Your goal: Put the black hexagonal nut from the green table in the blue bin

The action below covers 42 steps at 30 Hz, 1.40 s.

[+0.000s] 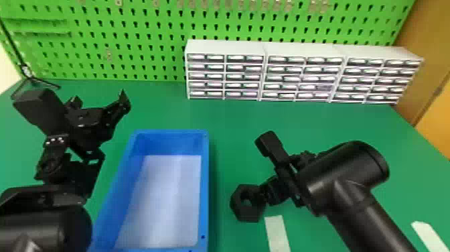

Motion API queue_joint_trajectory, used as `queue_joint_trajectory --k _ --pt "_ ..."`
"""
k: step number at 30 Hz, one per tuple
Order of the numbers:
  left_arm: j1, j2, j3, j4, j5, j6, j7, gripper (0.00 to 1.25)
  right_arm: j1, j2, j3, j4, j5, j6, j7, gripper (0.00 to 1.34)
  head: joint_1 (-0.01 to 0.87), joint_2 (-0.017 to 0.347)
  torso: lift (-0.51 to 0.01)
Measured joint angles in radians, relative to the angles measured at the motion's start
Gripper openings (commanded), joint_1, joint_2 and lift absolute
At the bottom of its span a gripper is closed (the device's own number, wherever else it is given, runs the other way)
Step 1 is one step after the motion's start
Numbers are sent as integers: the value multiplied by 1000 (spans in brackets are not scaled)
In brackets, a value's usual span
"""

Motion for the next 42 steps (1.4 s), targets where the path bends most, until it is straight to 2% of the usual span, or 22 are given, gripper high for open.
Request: queue_joint_trajectory --k 5,20,35,42 --pt "0 0 0 0 0 0 0 1129 0 0 9 -3 14 0 1 327 692 8 -97" --pt "2 0 1 0 1 0 0 1126 5 2 2 -9 42 -24 2 327 692 8 -97" --pt "3 0 3 0 2 0 0 1126 41 8 -157 -47 118 -106 5 328 692 8 -97" --pt "5 0 3 0 2 0 0 1126 67 23 -294 -71 138 -194 4 327 692 8 -97"
